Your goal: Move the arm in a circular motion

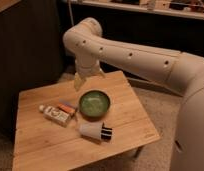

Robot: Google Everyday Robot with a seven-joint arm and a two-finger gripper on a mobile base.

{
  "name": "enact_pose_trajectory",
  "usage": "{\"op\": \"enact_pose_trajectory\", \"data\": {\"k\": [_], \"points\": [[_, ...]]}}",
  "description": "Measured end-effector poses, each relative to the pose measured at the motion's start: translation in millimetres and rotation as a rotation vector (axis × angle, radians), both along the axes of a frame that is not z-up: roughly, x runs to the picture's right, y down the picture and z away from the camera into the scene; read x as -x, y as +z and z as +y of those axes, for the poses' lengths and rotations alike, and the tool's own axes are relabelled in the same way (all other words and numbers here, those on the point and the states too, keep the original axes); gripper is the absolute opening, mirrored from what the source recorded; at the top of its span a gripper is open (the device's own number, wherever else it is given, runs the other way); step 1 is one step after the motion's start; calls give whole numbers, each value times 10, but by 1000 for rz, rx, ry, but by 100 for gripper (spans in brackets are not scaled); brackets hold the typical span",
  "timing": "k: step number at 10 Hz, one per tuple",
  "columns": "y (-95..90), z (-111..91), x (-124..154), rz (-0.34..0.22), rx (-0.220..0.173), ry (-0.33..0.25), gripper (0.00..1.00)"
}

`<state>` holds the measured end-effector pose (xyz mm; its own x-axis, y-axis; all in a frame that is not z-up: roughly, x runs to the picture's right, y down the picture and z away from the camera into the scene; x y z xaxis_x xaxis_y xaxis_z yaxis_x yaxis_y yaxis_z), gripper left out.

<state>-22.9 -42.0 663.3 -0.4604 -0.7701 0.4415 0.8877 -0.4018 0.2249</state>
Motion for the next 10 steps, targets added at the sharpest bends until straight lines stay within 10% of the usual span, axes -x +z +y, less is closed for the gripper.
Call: {"op": "enact_pose_trajectory", "data": {"k": [5, 10], "points": [[-182, 120, -1265, 167, 16, 144, 80], [-678, 882, -2265, 255, 100, 265, 80]]}}
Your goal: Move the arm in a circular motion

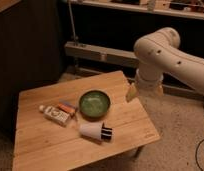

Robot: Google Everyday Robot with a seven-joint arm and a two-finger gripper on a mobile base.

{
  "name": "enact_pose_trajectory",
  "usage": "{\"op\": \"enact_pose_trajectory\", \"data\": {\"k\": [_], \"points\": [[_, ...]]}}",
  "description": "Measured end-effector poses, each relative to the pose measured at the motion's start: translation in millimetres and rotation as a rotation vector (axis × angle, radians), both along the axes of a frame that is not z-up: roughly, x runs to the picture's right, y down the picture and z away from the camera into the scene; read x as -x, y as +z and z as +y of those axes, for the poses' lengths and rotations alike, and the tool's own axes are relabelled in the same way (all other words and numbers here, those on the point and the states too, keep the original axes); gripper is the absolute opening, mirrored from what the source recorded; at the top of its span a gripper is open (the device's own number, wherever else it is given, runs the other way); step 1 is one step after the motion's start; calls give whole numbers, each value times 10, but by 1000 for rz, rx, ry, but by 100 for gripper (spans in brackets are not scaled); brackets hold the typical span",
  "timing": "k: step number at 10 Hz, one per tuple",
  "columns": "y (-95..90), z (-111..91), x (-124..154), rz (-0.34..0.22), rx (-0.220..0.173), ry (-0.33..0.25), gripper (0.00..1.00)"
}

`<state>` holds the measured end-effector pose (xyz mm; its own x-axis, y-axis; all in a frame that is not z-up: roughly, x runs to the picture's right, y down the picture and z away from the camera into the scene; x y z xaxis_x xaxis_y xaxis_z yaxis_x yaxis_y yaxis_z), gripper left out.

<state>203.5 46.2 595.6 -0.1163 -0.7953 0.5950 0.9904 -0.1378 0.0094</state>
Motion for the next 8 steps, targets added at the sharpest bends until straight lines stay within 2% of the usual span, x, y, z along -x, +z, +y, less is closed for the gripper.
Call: {"op": "enact_pose_trajectory", "data": {"k": [1, 3, 5, 8], "points": [[-173, 269, -151, -13, 35, 29, 80], [-425, 666, -241, -62, 79, 14, 80], [-613, 972, -192, -119, 104, -55, 80], [-886, 1321, 291, -211, 116, -188, 80]]}}
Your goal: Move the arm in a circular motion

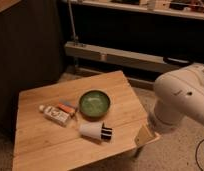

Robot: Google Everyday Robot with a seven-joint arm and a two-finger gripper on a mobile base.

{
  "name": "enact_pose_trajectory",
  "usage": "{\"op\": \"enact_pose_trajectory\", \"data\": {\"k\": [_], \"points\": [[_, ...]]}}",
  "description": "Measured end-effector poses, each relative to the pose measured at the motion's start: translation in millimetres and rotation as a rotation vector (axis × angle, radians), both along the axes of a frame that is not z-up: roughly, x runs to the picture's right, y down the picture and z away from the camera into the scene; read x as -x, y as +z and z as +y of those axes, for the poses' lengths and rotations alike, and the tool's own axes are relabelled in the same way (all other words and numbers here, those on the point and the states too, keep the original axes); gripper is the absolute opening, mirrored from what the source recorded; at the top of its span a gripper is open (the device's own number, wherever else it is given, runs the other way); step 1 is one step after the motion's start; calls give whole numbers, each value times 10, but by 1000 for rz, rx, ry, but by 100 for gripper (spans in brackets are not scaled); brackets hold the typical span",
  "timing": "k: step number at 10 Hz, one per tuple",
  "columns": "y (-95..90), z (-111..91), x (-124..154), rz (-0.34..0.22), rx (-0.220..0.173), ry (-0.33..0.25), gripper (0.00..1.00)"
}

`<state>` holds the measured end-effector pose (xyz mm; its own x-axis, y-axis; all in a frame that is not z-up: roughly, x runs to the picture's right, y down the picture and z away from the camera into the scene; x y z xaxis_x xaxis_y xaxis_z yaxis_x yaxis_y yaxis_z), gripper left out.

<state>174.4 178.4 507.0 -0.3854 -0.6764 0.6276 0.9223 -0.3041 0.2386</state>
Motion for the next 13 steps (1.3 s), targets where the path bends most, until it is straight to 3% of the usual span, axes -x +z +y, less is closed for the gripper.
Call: {"op": "enact_pose_trajectory", "data": {"k": [2, 3, 7, 9, 13], "points": [[-154, 200, 518, -74, 10, -84, 80], [-258, 326, 955, -137, 17, -144, 80], [-516, 572, 2198, -328, 19, -296, 80], [-512, 545, 2706, -407, 4, -343, 80], [-230, 238, 3621, -509, -44, -415, 80]]}}
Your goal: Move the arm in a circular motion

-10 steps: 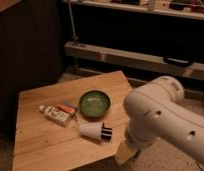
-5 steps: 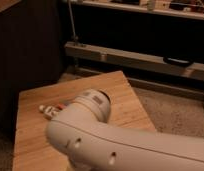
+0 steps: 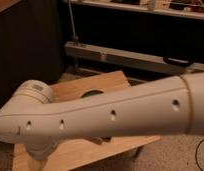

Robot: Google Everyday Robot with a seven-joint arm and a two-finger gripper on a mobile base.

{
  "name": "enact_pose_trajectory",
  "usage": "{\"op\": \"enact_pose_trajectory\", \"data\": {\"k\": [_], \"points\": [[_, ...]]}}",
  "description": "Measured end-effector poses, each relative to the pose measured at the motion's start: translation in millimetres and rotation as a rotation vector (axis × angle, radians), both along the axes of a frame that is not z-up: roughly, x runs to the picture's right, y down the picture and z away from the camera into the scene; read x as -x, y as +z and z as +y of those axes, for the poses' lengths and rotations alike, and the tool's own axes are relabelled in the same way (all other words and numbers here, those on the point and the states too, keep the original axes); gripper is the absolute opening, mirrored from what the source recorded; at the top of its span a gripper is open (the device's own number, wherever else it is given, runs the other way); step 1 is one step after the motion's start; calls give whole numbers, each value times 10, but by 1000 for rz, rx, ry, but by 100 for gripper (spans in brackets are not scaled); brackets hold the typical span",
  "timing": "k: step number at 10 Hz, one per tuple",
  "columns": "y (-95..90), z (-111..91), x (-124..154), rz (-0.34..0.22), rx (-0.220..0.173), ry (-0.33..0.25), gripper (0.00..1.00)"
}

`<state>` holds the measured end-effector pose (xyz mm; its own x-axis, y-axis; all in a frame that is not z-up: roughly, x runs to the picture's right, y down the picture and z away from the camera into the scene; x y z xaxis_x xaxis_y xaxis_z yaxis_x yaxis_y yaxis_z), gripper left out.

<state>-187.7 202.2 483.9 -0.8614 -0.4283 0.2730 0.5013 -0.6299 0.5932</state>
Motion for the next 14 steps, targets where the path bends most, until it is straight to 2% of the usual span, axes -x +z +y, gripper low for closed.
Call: {"op": "enact_pose_trajectory", "data": {"k": [3, 5, 7, 9, 11, 13, 14], "points": [[312, -357, 524, -10, -38, -2, 80], [635, -756, 774, 18, -46, 37, 80], [1052, -1291, 791, 74, -53, 104, 80], [1322, -1615, 641, 128, -58, 162, 80], [1571, -1922, 298, 198, -63, 235, 80], [1740, -2174, -182, 269, -73, 308, 80], [1807, -2329, -579, 319, -83, 361, 80]]}}
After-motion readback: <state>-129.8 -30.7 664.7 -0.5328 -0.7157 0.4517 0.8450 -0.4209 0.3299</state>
